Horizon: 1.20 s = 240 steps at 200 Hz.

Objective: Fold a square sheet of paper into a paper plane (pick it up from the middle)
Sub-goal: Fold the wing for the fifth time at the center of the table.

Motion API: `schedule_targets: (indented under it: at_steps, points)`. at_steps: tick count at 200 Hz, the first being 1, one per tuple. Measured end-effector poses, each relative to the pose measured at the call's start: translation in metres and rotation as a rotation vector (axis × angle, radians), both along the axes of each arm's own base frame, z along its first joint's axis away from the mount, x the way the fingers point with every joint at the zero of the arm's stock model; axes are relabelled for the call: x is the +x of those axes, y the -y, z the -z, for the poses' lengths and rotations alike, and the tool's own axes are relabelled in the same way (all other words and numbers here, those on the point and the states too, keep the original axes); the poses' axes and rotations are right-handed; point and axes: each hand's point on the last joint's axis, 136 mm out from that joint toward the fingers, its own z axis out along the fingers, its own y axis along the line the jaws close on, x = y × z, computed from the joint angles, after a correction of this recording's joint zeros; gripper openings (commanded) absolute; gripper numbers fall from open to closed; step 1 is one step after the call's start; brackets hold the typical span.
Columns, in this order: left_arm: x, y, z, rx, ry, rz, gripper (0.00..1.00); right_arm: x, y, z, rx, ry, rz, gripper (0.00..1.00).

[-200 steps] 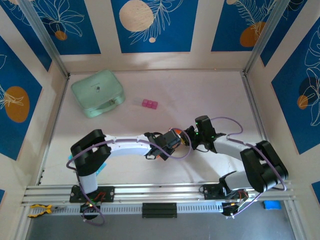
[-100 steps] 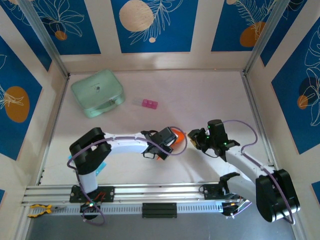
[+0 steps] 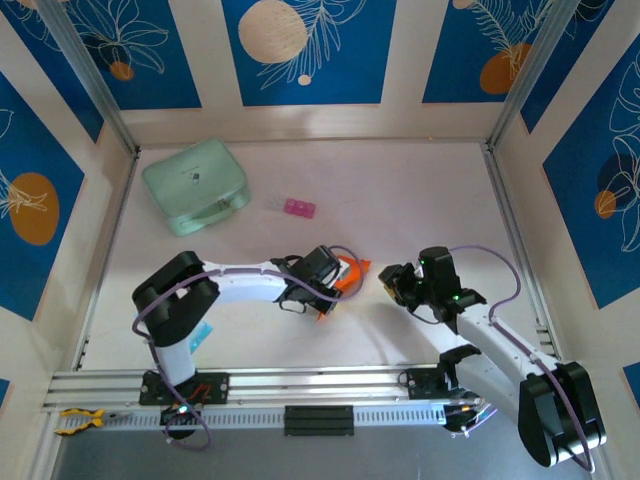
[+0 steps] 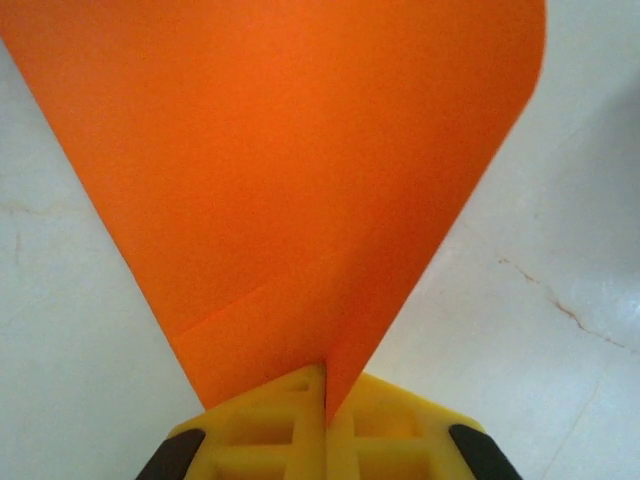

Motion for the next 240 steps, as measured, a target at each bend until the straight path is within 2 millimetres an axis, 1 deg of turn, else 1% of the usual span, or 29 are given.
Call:
schedule_targets:
  at_steps: [19, 45, 61, 82, 115, 155, 174, 193, 240]
  points:
    - [-0.001, 0.001, 0.0, -0.027, -0.003, 0.006, 0.0, -0.001, -0.002, 0.0, -0.018, 0.017, -0.022, 0.32]
    - [-0.009, 0.002, -0.001, -0.085, -0.003, 0.038, 0.0, -0.002, -0.008, -0.006, -0.049, 0.089, -0.071, 0.31]
    - [-0.016, -0.002, 0.0, -0.132, 0.008, 0.05, 0.0, -0.002, -0.011, -0.01, -0.059, 0.131, -0.091, 0.3]
    - [-0.022, -0.006, -0.001, -0.193, 0.003, 0.064, 0.0, -0.003, -0.014, -0.011, -0.073, 0.157, -0.108, 0.29]
    - [-0.017, -0.002, -0.008, -0.279, -0.013, 0.056, 0.0, -0.008, -0.019, -0.005, -0.079, 0.171, -0.143, 0.26]
    - [-0.011, -0.002, -0.013, -0.347, -0.056, 0.035, 0.0, -0.015, -0.032, -0.004, -0.062, 0.194, -0.218, 0.26]
    - [-0.013, -0.002, -0.008, -0.35, -0.093, 0.032, 0.0, -0.016, -0.04, -0.003, -0.054, 0.205, -0.262, 0.25]
    - [-0.017, -0.002, -0.001, -0.344, -0.134, 0.038, 0.0, -0.019, -0.046, 0.002, -0.054, 0.194, -0.304, 0.24]
    - [-0.018, 0.003, -0.001, -0.353, -0.174, 0.052, 0.0, -0.021, -0.061, 0.007, -0.04, 0.186, -0.383, 0.22]
